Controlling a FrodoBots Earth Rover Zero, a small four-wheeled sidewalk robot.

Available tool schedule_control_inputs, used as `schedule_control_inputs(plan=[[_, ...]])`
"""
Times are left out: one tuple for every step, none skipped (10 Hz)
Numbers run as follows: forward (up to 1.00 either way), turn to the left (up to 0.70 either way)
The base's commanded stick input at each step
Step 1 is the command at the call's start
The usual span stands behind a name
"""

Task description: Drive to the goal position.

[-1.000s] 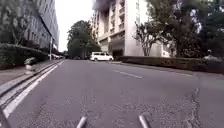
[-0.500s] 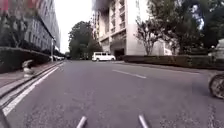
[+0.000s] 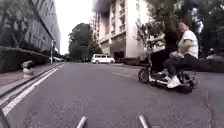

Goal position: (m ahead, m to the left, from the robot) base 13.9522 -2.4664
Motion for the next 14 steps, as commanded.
schedule_control_inputs(plan=[[0.7,0.0],[0.7,0.0],[0.7,0.0],[0.7,0.0],[0.7,0.0],[0.7,0.0],[0.7,0.0],[0.7,0.0],[0.7,0.0],[0.7,0.0],[0.7,0.0],[0.7,0.0],[0.7,0.0],[0.7,0.0]])
